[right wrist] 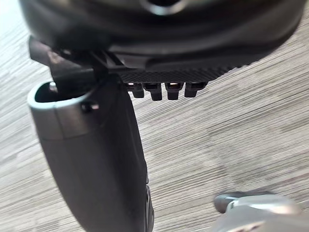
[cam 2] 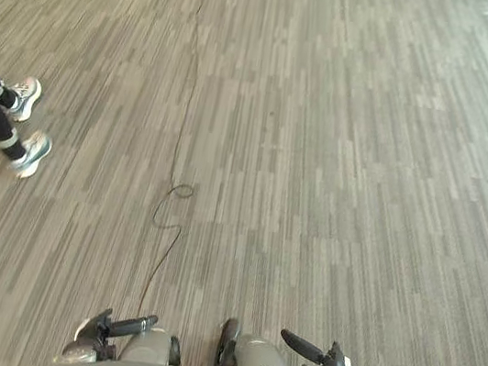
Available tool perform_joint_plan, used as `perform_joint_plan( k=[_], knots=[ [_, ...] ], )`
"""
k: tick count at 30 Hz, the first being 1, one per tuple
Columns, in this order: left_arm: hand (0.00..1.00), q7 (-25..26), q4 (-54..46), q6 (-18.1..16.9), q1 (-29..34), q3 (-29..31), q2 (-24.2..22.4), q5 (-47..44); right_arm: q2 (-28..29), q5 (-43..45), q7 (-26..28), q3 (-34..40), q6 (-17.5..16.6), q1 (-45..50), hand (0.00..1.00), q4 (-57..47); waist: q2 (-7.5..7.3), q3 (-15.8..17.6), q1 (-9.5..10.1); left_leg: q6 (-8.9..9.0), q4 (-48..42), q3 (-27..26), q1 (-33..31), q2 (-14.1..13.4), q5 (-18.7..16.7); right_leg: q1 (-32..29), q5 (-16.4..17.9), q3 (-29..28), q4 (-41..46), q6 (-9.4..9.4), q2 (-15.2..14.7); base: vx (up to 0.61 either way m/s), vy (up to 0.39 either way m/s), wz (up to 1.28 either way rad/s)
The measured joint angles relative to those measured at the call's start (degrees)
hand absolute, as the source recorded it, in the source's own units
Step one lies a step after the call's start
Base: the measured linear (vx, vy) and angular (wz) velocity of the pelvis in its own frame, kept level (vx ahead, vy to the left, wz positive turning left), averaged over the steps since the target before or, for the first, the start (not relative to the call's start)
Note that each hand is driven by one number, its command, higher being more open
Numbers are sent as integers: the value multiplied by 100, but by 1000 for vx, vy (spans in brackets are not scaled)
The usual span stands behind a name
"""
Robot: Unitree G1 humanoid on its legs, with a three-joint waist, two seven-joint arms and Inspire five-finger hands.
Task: Pick up cushions and gather them together orderly.
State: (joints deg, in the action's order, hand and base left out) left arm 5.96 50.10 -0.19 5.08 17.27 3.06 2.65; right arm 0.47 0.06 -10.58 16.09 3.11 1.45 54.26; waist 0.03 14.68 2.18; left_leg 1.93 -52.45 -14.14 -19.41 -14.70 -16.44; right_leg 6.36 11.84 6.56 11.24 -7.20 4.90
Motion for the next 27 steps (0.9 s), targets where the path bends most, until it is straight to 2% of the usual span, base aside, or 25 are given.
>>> perform_joint_plan(
  k=[2,4,5,6,7,8,9,10,11,12,13,14,15,16,17,18,19,20,21,22,23,24,26,27],
  knots=[
    [100,-9,24,-28,-74,-5,-10,-60,21,4,16,-52,52,-56,100,5,5,14,43,28,1075,25,-268,157,80,287,208,-70,-72,150,-142,525,157,-29],
    [100,42,29,-50,-86,1,-43,-103,45,4,-42,-29,44,11,100,7,-8,10,74,3,2648,14,-327,467,692,674,527,-73,-99,470,-391,683,293,-12],
    [100,50,37,-49,-85,8,-39,-106,62,4,-56,-33,43,16,100,12,-24,5,103,-68,2661,11,-325,503,1045,765,631,-102,-95,556,-455,583,256,-23],
    [100,54,61,-44,-90,24,-17,-111,119,2,-67,-25,44,35,100,13,-31,-71,130,-223,2595,-29,-305,562,1389,853,707,-209,-73,644,-552,630,276,-22],
    [100,48,72,-41,-107,69,38,-109,184,2,-64,26,47,36,100,18,-184,-129,130,-324,2453,-115,-315,662,1192,797,711,-284,67,660,-715,638,283,-32],
    [100,62,74,-44,-104,194,65,-125,331,2,-60,81,43,54,100,23,-365,-231,206,-396,2213,-300,-279,721,859,584,702,-432,596,681,-921,628,287,-26],
    [100,75,76,-42,-105,194,75,-145,348,2,-61,82,45,64,100,29,-388,-247,220,-422,2157,-330,-255,728,783,555,695,-459,725,692,-947,481,229,-39],
    [100,110,139,3,-114,192,106,-225,349,-1,-19,67,55,75,100,69,-453,-281,269,-469,1963,-440,-63,777,486,361,619,-523,1520,821,-1098,436,239,-28],
    [100,124,177,32,-116,161,139,-224,353,-7,4,66,52,88,100,61,-508,-290,269,-533,1967,-532,239,897,290,-38,316,-537,2697,1127,-1285,515,290,-31],
    [100,129,215,36,-120,93,156,-222,341,-11,23,72,41,91,100,19,-517,-291,260,-535,2038,-572,531,985,82,-461,-20,-558,3770,1312,-1435,590,325,-19],
    [100,130,251,42,-133,84,146,-223,338,-18,50,72,9,89,100,-72,-502,-282,214,-531,2096,-572,860,1062,-97,-918,7,-513,4738,1300,-1530,474,236,-11],
    [100,131,267,50,-137,76,144,-223,338,-19,54,70,-6,90,100,-107,-493,-277,199,-518,2143,-570,991,1080,-146,-1055,26,-491,4983,1276,-1551,360,147,-2],
    [100,143,299,68,-148,-24,144,-224,338,-22,56,68,-31,94,100,-176,-421,-259,151,-518,2305,-568,1321,1097,-262,-1380,87,-346,5265,1180,-1545,415,88,-2],
    [100,154,297,64,-166,-117,113,-225,335,-30,59,56,-81,93,100,-253,-377,-264,125,-465,2597,-569,1749,1089,-370,-1791,232,-26,5200,1047,-1547,478,66,-3],
    [100,154,299,64,-167,-122,59,-227,342,-36,61,51,-115,92,100,-343,-356,-261,86,-404,2829,-573,2022,1068,-406,-2108,283,241,4936,965,-1535,563,45,-7],
    [100,152,323,68,-169,-129,-52,-239,337,-52,61,73,-150,88,100,-422,-320,-270,48,-263,3151,-573,2448,1014,-494,-2612,293,645,4149,942,-1486,738,-26,2],
    [100,133,455,79,-231,-125,-145,-257,238,-67,64,77,-181,80,100,-351,-308,-273,7,-128,3437,-577,2812,986,-538,-2885,206,870,2999,983,-1368,587,-36,8],
    [100,103,509,67,-244,-166,-129,-262,196,-99,64,80,-181,83,100,-306,-300,-278,-12,-62,3537,-566,2926,983,-543,-2911,120,901,2525,1003,-1311,815,-108,26],
    [100,97,594,60,-241,-279,-94,-253,157,-53,96,221,-145,73,100,-198,-292,-287,-67,94,3761,-528,3213,1019,-607,-2953,-341,889,1564,930,-1175,696,-143,44],
    [100,103,738,73,-214,-268,-150,-237,143,-37,110,327,-102,56,100,-164,-197,-372,-142,184,3900,-368,3455,962,-629,-2866,-1101,825,1557,444,-1079,850,-180,43],
    [100,99,807,84,-225,-242,-210,-218,74,-37,114,330,-92,37,100,-165,-85,-393,-148,241,3863,-311,3492,858,-596,-2857,-924,884,1709,332,-1021,748,-192,40],
    [100,96,807,87,-220,-232,-323,-208,-7,-97,126,310,-107,25,100,-164,93,-438,-145,385,3469,-157,3411,695,-438,-2798,-595,1003,1934,298,-993,764,-222,32],
    [100,82,768,88,-252,-212,-408,-208,-38,-120,128,306,-86,31,100,-168,248,-413,-167,250,2051,157,2965,443,103,-2347,-267,1165,1915,271,-937,737,-225,31],
    [100,85,718,76,-245,-113,-457,-208,-69,-168,139,265,-60,41,100,-160,298,-410,-163,180,1011,353,2569,272,696,-1979,-149,1181,1684,267,-860,523,-144,9]
  ],
)
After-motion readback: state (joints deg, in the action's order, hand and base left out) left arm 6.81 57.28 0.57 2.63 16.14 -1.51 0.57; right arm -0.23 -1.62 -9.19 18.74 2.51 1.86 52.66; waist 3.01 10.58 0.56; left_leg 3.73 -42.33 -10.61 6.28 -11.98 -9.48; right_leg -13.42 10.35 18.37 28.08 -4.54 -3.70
